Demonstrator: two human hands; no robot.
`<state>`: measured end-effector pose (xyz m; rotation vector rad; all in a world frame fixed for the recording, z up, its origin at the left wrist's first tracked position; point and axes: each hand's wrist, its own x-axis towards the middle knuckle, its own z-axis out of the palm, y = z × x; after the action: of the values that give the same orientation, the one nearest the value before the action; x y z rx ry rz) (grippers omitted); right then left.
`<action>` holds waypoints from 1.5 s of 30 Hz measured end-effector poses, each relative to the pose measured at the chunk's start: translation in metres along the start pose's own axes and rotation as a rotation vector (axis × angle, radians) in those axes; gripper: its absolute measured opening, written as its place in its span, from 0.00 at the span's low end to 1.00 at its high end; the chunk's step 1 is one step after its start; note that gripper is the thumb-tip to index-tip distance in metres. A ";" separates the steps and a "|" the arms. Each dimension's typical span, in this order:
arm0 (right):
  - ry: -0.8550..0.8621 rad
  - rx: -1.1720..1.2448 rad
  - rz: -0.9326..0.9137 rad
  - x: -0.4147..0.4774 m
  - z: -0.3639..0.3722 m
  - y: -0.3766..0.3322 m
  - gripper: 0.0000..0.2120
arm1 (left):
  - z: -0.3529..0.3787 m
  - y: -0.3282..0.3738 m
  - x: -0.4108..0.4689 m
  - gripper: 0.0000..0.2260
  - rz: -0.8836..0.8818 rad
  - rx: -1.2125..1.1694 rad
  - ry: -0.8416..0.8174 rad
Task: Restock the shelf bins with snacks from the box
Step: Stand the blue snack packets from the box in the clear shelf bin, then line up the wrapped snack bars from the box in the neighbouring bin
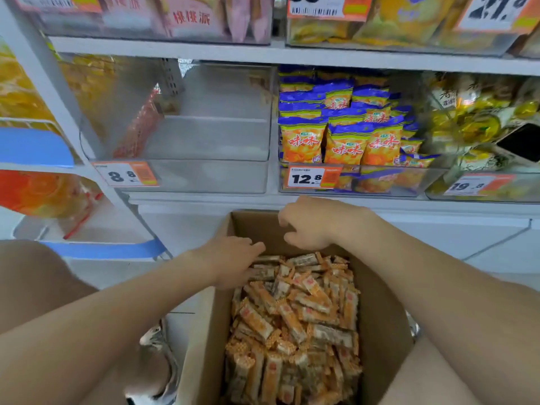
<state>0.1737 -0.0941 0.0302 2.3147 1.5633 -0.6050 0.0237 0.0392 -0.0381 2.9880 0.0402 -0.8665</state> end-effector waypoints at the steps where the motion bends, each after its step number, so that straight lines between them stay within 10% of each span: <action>1: 0.001 0.004 -0.009 0.001 0.000 -0.010 0.16 | 0.007 -0.003 -0.001 0.16 0.034 0.023 0.017; 10: -0.014 0.051 -0.028 -0.003 0.023 -0.088 0.16 | 0.076 -0.036 -0.036 0.27 -0.002 0.348 0.058; 26: -0.081 0.046 -0.069 -0.009 0.054 -0.105 0.09 | 0.098 -0.077 -0.087 0.11 -0.440 0.335 -0.060; 33: -0.107 0.042 -0.027 0.035 0.061 -0.104 0.12 | 0.123 -0.050 -0.021 0.16 -0.059 -0.286 0.047; 38: -0.176 -0.029 0.016 0.059 0.072 -0.094 0.09 | 0.176 -0.037 0.018 0.34 0.004 -0.252 -0.326; 45: -0.152 0.019 -0.004 0.085 0.057 -0.103 0.06 | 0.196 -0.054 0.036 0.35 -0.024 -0.349 -0.278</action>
<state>0.0954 -0.0129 -0.0614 2.2222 1.5000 -0.7803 -0.0530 0.0866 -0.2243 2.5301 0.1978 -1.1359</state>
